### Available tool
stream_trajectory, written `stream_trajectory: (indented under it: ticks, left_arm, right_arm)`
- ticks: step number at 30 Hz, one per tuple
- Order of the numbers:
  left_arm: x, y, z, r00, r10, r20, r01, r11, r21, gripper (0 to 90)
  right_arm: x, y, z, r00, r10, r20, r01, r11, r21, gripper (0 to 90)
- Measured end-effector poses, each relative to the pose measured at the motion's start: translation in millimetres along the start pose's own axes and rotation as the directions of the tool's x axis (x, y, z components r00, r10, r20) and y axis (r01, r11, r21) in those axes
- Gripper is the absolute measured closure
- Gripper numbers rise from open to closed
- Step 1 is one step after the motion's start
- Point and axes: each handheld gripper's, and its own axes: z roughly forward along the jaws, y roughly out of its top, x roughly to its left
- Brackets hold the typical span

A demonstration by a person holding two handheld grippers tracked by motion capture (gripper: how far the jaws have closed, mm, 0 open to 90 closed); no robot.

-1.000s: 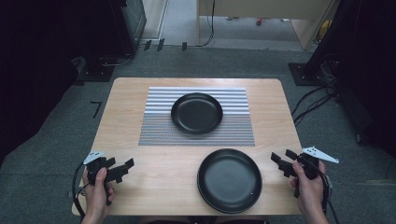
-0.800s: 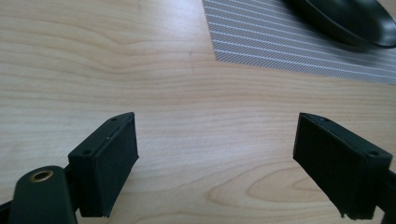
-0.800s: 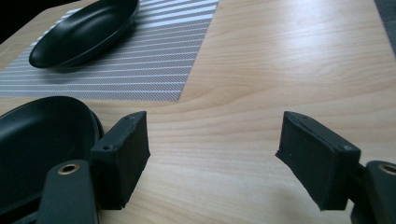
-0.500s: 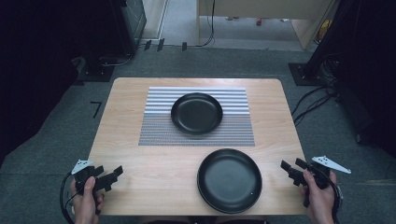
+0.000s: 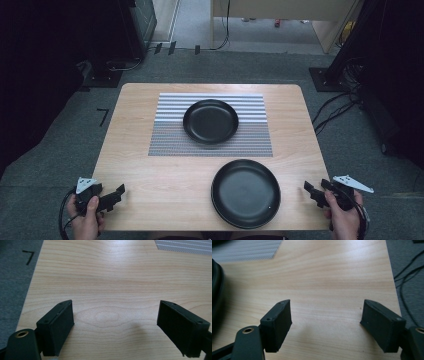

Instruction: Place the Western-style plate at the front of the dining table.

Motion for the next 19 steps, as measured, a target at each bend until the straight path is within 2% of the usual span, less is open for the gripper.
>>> stream_trajectory:
  ticks: [2, 3, 4, 5, 6, 7, 9, 11, 19]
  left_arm:
    - [-2.1, -1.2, 0.6, 0.9999, 0.012, -0.012, -0.012, 0.9999, -0.005, 13.5]
    - [-2.1, -1.2, 0.6, 0.9999, 0.012, -0.012, -0.012, 0.9999, -0.005, 13.5]
    - [-4.2, -2.3, 1.7, 0.9994, 0.024, -0.026, -0.025, 0.9996, -0.012, 13.5]
    - [-5.7, -2.8, 2.3, 0.999, 0.031, -0.034, -0.031, 0.9994, -0.013, 13.5]
    - [-7.4, -3.3, 3.1, 0.9982, 0.042, -0.042, -0.042, 0.999, -0.016, 13.5]
    - [-8.9, -4.0, 3.8, 0.9974, 0.051, -0.051, -0.052, 0.9985, -0.018, 13.5]
    - [-10.7, -6.1, 4.6, 0.9942, 0.079, -0.073, -0.08, 0.9966, -0.02, 13.5]
    - [-13.2, -8.5, 5.7, 0.9881, 0.113, -0.104, -0.116, 0.9931, -0.02, 13.6]
    - [-13.7, -10.3, 5.7, 0.988, 0.112, -0.106, -0.116, 0.9928, -0.031, 13.3]
  right_arm:
    - [6.0, -1.2, 1.2, 0.9983, -0.041, 0.041, 0.041, 0.999, 0.009, 23.4]
    - [6.0, -1.2, 1.2, 0.9983, -0.041, 0.041, 0.041, 0.999, 0.009, 23.4]
    - [16.2, -3.7, 4.1, 0.991, -0.1, 0.089, 0.098, 0.995, 0.018, 22.1]
    - [20.2, -5.2, 5.5, 0.9863, -0.121, 0.111, 0.12, 0.993, 0.02, 21.6]
    - [20.2, -5.2, 5.5, 0.9863, -0.121, 0.111, 0.12, 0.993, 0.02, 21.6]
    - [24.8, -6.5, 7.2, 0.9781, -0.155, 0.139, 0.153, 0.988, 0.026, 21.8]
    - [28.0, -6.7, 8.1, 0.9795, -0.15, 0.135, 0.148, 0.989, 0.028, 21.1]
    - [28.1, -6.7, 8.1, 0.9795, -0.15, 0.134, 0.147, 0.989, 0.028, 20.9]
    - [28.2, -6.7, 8.5, 0.9794, -0.155, 0.13, 0.152, 0.988, 0.031, 19.3]
